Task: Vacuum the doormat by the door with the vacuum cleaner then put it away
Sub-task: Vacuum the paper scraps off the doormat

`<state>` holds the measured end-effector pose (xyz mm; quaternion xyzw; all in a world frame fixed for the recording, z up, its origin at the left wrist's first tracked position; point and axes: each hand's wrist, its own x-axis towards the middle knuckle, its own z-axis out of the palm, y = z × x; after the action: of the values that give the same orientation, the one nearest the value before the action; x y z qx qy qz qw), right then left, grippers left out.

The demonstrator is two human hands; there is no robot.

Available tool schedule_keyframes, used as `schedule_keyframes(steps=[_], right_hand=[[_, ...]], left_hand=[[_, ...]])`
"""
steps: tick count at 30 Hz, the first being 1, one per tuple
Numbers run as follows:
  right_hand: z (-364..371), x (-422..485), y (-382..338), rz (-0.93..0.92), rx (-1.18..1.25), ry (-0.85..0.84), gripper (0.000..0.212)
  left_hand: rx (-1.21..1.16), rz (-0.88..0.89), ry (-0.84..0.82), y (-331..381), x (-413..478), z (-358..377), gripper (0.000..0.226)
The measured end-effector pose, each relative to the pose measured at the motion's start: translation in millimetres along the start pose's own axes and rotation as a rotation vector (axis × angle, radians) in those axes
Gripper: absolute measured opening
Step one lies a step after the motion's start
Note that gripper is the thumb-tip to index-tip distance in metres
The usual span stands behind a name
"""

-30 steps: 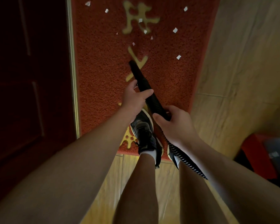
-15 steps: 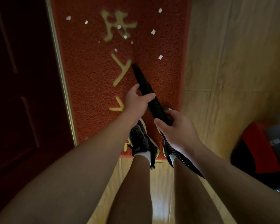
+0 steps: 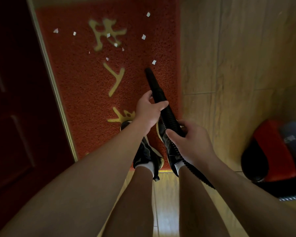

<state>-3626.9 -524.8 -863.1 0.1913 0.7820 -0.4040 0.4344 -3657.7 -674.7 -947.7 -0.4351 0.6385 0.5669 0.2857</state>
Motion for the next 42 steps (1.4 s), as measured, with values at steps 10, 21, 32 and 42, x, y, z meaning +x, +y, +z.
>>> schedule_keyframes(steps=[10, 21, 32, 42], right_hand=[[-5, 2, 5, 0.007, 0.024, 0.055, 0.025], [2, 8, -9, 0.019, 0.049, 0.078, 0.027], [13, 6, -42, -0.007, 0.007, 0.105, 0.027], [16, -7, -53, -0.031, -0.081, 0.116, 0.033]], left_hand=[[0.011, 0.024, -0.048, 8, 6, 12, 0.038], [0.024, 0.044, -0.083, 19, 19, 2, 0.037], [-0.008, 0.04, -0.124, 36, 20, -31, 0.043], [0.007, 0.014, -0.209, 36, 19, -42, 0.023]])
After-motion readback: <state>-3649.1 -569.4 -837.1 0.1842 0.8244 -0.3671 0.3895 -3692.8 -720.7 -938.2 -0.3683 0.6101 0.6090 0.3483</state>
